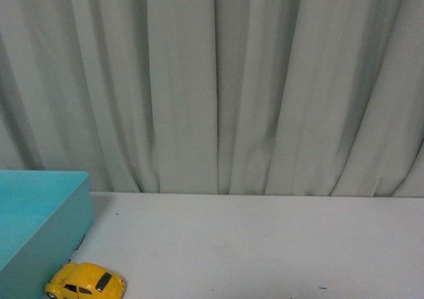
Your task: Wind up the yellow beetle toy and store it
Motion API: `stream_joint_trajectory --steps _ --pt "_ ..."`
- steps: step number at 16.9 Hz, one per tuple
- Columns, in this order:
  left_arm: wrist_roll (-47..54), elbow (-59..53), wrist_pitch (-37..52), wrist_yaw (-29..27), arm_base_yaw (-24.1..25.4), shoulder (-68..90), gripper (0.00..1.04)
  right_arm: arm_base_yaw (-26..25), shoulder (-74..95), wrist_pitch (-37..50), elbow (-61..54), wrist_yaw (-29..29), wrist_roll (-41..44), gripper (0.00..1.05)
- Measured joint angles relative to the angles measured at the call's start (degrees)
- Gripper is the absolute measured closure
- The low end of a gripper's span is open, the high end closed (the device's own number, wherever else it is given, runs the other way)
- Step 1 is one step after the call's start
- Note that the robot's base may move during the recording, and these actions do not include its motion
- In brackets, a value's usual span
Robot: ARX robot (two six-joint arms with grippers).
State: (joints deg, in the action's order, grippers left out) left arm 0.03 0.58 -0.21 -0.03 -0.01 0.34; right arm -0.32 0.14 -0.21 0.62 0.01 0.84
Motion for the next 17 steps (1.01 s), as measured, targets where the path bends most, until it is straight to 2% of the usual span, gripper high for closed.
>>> stream_joint_trajectory --steps 4,5,6,7,8,9,10,11,13,17 --pt "0.0 0.0 0.0 0.0 0.0 0.0 0.07 0.0 0.0 0.0 0.0 0.0 0.0 0.09" --pt "0.0 0.0 0.0 0.0 0.0 0.0 0.07 0.0 0.0 0.0 0.0 0.0 -0.02 0.05" --pt "0.0 0.0 0.02 0.0 0.0 0.0 0.07 0.0 0.0 0.0 0.0 0.0 -0.02 0.07" --pt "-2.14 0.98 -3.87 -2.82 -1.03 0.68 0.07 0.0 0.0 0.0 0.0 0.0 -0.02 0.07" --pt "-8.59 5.25 -12.96 -12.2 -4.48 6.99 0.07 0.0 0.0 -0.02 0.0 0.09 -0.04 0.07" --pt "-16.7 7.93 -15.04 -17.09 -4.28 11.98 0.07 0.0 0.0 0.07 0.0 -0.09 -0.02 0.07" --pt "-22.69 9.16 -11.23 -19.3 -2.29 14.45 0.07 -0.02 0.02 -0.02 0.0 0.04 -0.04 0.07" --pt "-25.18 10.64 -7.5 -18.34 -0.57 16.92 0.07 0.0 0.07 -0.02 0.0 0.0 -0.04 0.07" --pt "-25.4 12.68 1.33 -16.02 -0.09 26.45 0.07 0.0 0.04 0.02 0.0 0.0 -0.02 0.07" --pt "-20.81 19.63 18.27 -12.46 0.59 48.11 0.07 0.0 0.04 -0.02 0.0 0.07 -0.02 0.07"
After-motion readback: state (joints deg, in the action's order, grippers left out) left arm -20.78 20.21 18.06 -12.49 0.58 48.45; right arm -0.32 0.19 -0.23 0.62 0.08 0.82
